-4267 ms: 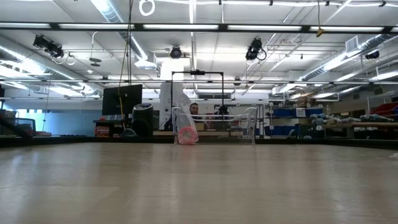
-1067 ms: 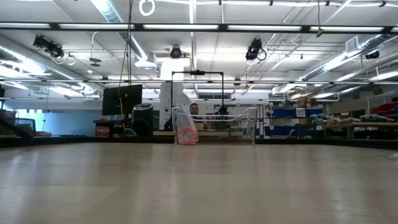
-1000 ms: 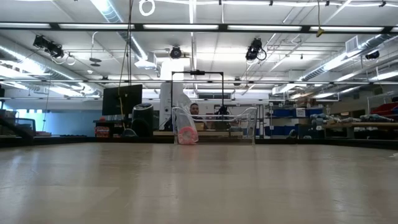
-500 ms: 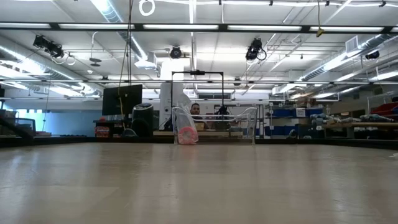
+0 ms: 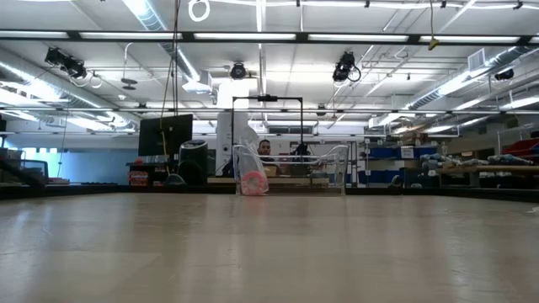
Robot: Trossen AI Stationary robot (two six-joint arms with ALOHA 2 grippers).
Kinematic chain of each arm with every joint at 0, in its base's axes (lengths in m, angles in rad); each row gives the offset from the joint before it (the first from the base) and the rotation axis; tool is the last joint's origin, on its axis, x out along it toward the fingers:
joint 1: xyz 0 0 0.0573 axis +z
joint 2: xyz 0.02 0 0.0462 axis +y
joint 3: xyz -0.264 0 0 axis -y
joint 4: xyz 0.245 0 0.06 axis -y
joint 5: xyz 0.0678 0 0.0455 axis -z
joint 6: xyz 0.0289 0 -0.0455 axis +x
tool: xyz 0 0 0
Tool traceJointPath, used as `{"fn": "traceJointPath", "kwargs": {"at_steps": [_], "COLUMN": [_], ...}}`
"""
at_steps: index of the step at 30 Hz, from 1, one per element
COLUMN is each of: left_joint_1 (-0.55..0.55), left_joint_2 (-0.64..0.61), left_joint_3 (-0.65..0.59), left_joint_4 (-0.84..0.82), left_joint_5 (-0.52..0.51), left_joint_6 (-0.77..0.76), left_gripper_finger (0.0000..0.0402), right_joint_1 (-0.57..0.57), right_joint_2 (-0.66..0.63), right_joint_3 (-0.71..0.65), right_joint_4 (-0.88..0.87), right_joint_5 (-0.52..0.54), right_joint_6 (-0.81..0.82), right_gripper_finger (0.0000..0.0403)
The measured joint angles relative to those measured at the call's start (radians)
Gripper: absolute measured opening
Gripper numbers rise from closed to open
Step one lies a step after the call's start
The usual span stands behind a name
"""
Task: Roll bandage
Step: Roll the blue bandage
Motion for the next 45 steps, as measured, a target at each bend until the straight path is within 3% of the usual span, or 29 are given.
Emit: {"fn": "traceJointPath", "kwargs": {"at_steps": [18,31,34,38,45], "left_joint_1": [-0.001,-0.002,-0.002,-0.002,-0.002], "left_joint_2": [0.025,0.026,0.026,0.036,0.046], "left_joint_3": [0.037,0.037,0.037,0.037,0.037], "left_joint_4": [-0.047,-0.096,-0.129,-0.147,-0.187], "left_joint_5": [-0.003,0.039,0.05,0.048,0.038], "left_joint_6": [0.001,-0.058,-0.083,-0.103,-0.105], "left_gripper_finger": [0.0017,0.0017,0.0017,0.0017,0.0017], "right_joint_1": [-0.002,0.02,0.021,0.015,-0.025], "right_joint_2": [0.006,0.006,0.006,0.006,0.006], "right_joint_3": [0.0,0.001,0.001,0.001,0.001], "right_joint_4": [-0.082,-0.196,-0.205,-0.213,-0.313], "right_joint_5": [0.035,0.006,0.003,0.001,-0.079], "right_joint_6": [0.006,-0.236,-0.14,0.138,0.448], "right_gripper_finger": [0.0164,0.0161,0.016,0.016,0.0167]}}
